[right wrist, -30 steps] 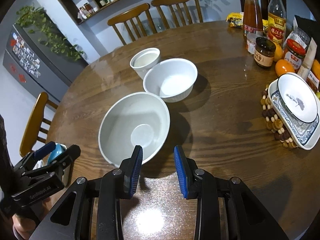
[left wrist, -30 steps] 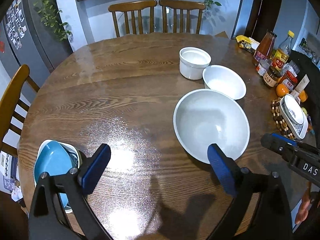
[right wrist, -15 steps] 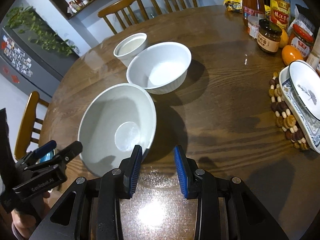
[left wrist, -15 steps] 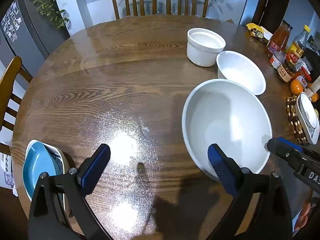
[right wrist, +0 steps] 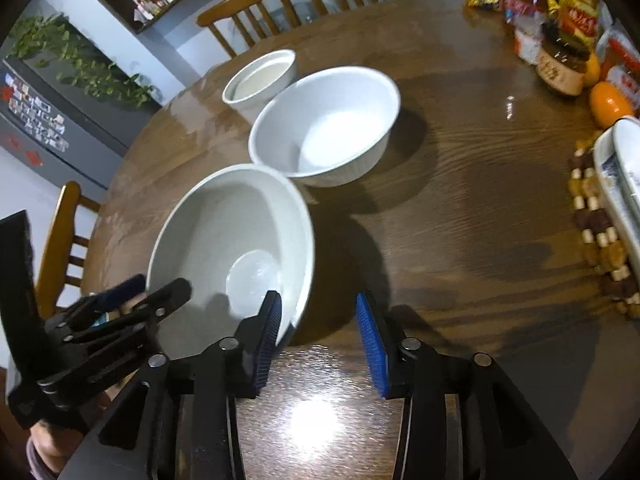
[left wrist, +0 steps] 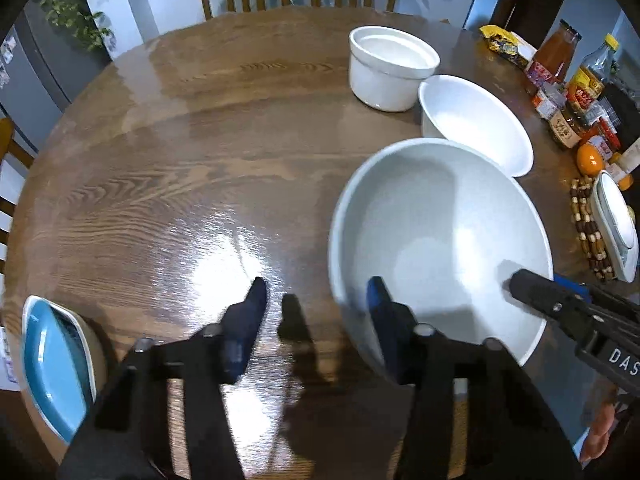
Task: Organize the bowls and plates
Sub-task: 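Reach the left gripper to the large white bowl and grasp its rim, then drag the large white bowl beside the plate stack and open the left gripper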
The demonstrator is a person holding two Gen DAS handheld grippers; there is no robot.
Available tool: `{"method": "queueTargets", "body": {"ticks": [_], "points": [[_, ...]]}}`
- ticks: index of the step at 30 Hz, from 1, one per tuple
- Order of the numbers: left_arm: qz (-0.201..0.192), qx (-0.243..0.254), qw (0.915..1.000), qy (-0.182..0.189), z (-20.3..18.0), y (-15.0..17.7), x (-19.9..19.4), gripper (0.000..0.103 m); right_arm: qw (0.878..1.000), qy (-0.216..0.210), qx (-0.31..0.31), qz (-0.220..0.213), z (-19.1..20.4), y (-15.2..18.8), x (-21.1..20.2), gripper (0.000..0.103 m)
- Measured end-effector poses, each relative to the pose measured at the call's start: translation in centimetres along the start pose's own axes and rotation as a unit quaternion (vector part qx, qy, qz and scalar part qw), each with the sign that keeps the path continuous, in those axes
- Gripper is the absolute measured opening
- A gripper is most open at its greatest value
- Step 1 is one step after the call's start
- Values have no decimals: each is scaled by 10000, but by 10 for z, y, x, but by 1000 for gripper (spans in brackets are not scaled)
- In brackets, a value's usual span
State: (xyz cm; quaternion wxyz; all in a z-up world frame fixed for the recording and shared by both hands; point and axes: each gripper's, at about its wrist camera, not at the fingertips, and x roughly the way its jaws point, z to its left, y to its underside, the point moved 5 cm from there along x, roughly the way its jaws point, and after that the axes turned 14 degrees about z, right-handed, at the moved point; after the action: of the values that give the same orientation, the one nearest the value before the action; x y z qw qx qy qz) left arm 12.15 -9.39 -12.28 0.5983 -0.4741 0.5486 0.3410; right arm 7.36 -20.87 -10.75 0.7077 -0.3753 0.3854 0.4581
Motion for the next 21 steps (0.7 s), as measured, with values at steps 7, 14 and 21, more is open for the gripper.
{"method": "queueTargets", "body": {"ticks": [7,14,21], "points": [[-170,11,9998,-38,5,11,-12,16,9993,-253,-231,143,20,6,4,15],[-443,-382,9978,-295,40,35,-38,16,9966,-327,-706,254,64,18,6,15],[-497,-941,9934,-426,89,57,-48,16,9910,-310,-1204,490,113,26,24,15]]}}
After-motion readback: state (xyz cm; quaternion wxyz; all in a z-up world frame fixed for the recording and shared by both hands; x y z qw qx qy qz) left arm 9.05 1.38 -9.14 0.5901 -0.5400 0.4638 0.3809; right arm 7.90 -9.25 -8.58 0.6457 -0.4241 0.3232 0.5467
